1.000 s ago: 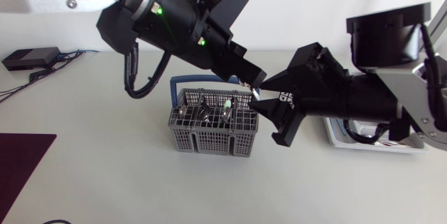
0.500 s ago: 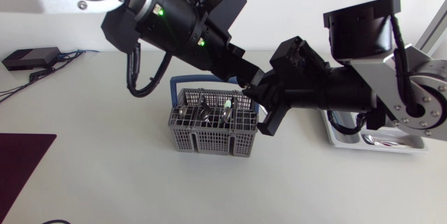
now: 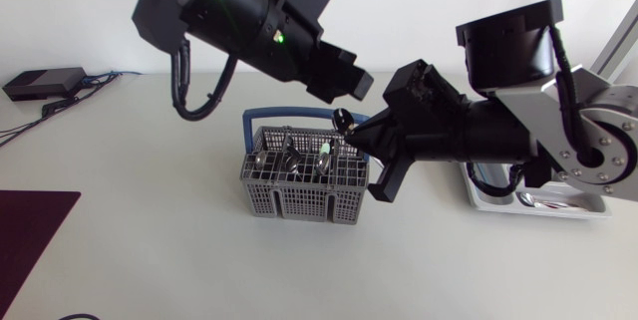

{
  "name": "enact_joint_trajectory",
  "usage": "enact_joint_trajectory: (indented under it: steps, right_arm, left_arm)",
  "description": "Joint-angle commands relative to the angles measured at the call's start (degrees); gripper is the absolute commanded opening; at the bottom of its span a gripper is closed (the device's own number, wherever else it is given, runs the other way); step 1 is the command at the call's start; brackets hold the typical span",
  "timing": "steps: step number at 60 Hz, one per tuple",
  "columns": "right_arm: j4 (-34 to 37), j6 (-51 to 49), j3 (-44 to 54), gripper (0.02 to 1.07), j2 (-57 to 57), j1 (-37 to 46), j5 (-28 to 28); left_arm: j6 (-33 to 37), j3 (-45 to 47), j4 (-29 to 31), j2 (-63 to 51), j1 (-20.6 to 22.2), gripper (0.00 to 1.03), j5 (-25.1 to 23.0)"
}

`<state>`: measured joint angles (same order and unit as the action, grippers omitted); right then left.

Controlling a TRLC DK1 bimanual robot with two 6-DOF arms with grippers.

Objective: Transfer all utensils from the basket to the drawer tray.

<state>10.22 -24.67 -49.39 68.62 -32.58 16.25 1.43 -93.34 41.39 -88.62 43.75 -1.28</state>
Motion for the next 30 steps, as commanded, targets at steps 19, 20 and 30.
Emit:
enact_joint_trajectory:
  steps: [19,20,30]
  right_arm:
    - [10.1,-12.1,8.2,0.07,-4.6,9.2,9.6]
    - [10.7,-13.1,8.4,0.07,-4.9,10.0,10.1]
    - [18.7,-28.6,10.0,0.07,-3.4,22.7,16.0]
  left_arm:
    - [3.6,-4.1,2.6,1.1,-7.0,0.65,-0.1]
    - [3.9,-3.5,2.7,1.3,-7.4,0.65,-0.1]
    - [7.3,4.7,2.6,5.1,-9.9,0.65,1.1]
